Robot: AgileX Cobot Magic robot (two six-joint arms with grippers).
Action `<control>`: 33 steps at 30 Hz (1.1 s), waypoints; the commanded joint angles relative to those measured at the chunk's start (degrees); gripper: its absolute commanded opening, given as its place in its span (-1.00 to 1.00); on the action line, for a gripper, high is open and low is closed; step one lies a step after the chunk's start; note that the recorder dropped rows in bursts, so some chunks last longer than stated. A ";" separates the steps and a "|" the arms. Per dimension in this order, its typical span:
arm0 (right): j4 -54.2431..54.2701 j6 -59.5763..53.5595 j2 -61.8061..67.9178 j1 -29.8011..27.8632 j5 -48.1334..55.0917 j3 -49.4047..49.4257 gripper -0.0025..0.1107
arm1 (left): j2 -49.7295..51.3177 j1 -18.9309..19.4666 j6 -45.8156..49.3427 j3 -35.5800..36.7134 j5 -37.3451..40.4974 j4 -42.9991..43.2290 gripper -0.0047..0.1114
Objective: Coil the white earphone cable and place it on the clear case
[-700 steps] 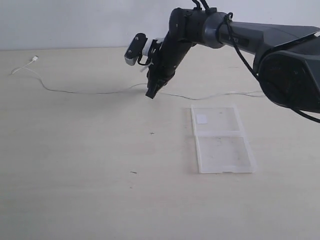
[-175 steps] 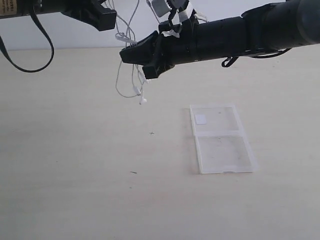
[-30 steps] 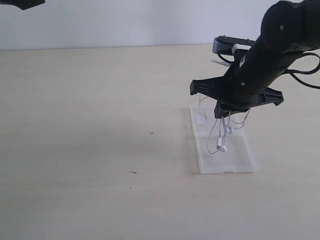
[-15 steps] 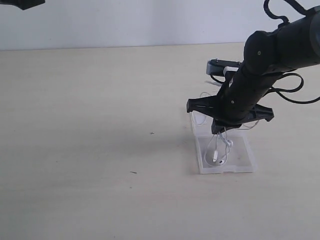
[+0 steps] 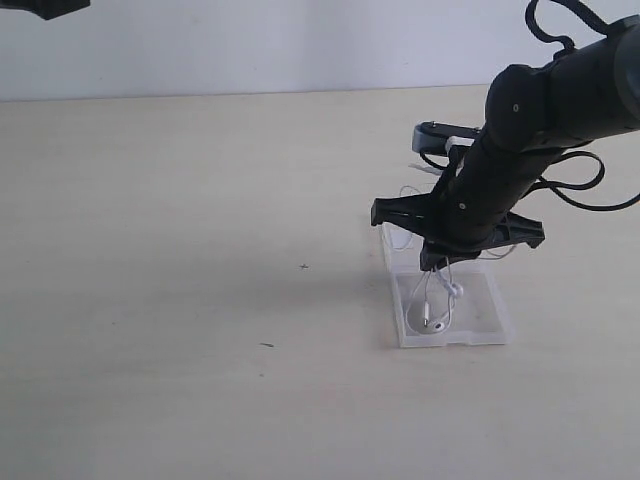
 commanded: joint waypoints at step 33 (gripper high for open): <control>-5.23 -0.08 -4.89 -0.17 6.22 -0.14 -0.09 | -0.40 0.07 -0.05 0.10 0.60 -0.47 -0.92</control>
